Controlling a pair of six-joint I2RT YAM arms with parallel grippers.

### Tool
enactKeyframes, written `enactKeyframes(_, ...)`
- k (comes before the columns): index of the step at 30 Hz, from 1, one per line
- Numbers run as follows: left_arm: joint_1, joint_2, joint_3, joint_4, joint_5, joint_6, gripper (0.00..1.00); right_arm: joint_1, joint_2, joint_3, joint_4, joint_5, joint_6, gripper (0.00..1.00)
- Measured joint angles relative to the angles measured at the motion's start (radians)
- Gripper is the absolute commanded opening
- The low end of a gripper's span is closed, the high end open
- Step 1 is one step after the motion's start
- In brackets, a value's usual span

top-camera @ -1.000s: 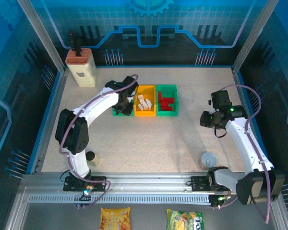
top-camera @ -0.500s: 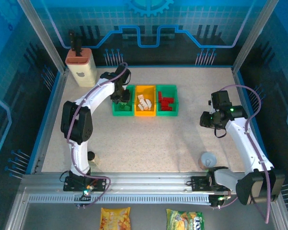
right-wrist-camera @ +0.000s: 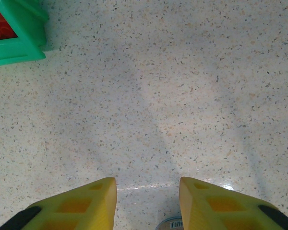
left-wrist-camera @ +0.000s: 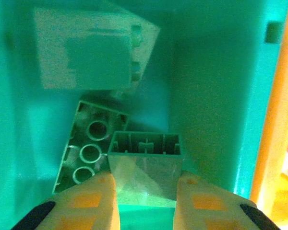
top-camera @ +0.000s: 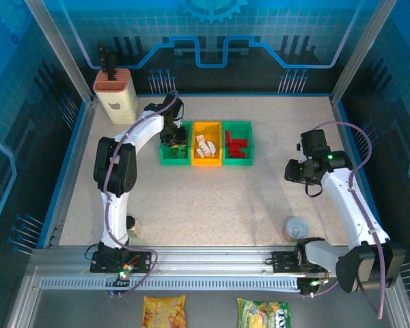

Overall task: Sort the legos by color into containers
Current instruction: Place the lego in the container.

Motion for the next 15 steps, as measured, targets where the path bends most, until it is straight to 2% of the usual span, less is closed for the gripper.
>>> enactKeyframes(15,0.004,0.014,0.025,0.007,0.023,0.0,0.39,0.0,0.0,0.0,0.0,0.0,0.0,0.4)
